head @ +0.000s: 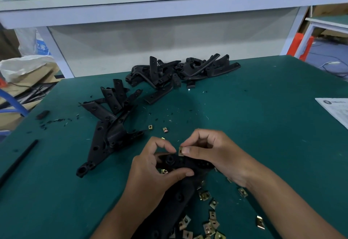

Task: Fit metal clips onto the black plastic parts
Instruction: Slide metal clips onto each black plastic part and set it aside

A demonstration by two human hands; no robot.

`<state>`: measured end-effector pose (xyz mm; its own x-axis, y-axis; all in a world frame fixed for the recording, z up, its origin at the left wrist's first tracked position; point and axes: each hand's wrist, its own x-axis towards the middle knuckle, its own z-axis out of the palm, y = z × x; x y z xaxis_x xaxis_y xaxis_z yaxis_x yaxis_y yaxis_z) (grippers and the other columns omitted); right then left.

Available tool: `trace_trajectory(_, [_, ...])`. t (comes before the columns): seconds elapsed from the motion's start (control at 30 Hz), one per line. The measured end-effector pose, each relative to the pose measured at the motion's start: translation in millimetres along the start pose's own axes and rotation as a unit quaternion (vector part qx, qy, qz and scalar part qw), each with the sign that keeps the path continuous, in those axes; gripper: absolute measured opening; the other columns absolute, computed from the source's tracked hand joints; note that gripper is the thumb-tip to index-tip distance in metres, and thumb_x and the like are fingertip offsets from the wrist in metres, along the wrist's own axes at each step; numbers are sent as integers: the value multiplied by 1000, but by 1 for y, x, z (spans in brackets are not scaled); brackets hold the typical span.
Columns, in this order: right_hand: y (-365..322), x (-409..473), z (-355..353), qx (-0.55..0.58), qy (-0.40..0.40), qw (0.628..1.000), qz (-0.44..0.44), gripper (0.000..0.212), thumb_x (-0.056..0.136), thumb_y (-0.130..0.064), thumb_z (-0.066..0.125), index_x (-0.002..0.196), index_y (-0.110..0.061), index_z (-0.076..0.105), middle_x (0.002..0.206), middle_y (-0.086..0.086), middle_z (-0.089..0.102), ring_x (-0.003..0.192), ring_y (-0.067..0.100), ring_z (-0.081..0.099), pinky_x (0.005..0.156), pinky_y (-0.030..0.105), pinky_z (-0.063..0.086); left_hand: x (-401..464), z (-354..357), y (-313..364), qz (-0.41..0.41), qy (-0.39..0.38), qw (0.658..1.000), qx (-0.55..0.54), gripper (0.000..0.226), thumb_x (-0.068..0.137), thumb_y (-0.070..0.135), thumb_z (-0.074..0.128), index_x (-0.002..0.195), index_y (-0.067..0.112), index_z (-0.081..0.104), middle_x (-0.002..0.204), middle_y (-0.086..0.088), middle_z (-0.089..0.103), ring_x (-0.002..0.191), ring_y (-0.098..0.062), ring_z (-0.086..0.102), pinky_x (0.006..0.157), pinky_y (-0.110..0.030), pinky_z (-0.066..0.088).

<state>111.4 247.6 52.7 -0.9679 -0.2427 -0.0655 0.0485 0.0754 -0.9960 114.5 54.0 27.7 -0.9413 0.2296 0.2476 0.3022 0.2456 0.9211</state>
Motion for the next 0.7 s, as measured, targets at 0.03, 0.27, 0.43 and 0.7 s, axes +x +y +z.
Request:
trace_trajectory(0.03, [0,0,0,-1,-1,1000,1,2,82,-29,80,81,-29,77,87,-6,76,81,1,67,72,10,48,0,0,0,0,2,1000,2,53,56,56,90,92,39,55,62,9,67,54,-3,57,52,-19,44])
trace_trajectory(0.27, [1,0,1,-20,-4,1000,-19,6,89,-24,74,83,-24,76,86,-7,75,81,2,65,74,12,49,0,2,2,5,-4,1000,-23,50,59,41,89,103,48,66,75,14,75,66,2,68,61,-7,47])
trace_trajectory(0.43, [0,-1,-2,-20,-13,999,-33,7,84,-33,77,89,-28,77,88,-8,74,82,2,65,73,12,49,0,2,-3,-14,8,997,-72,48,58,36,91,102,44,73,86,8,78,76,-5,73,66,-15,55])
trace_trajectory(0.7, [4,2,0,-19,17,998,-57,24,83,-31,76,107,-27,77,105,-4,76,102,9,71,85,16,52,6,-2,-3,-33,-6,992,-119,41,71,28,81,110,37,73,84,11,77,75,0,70,70,-9,51])
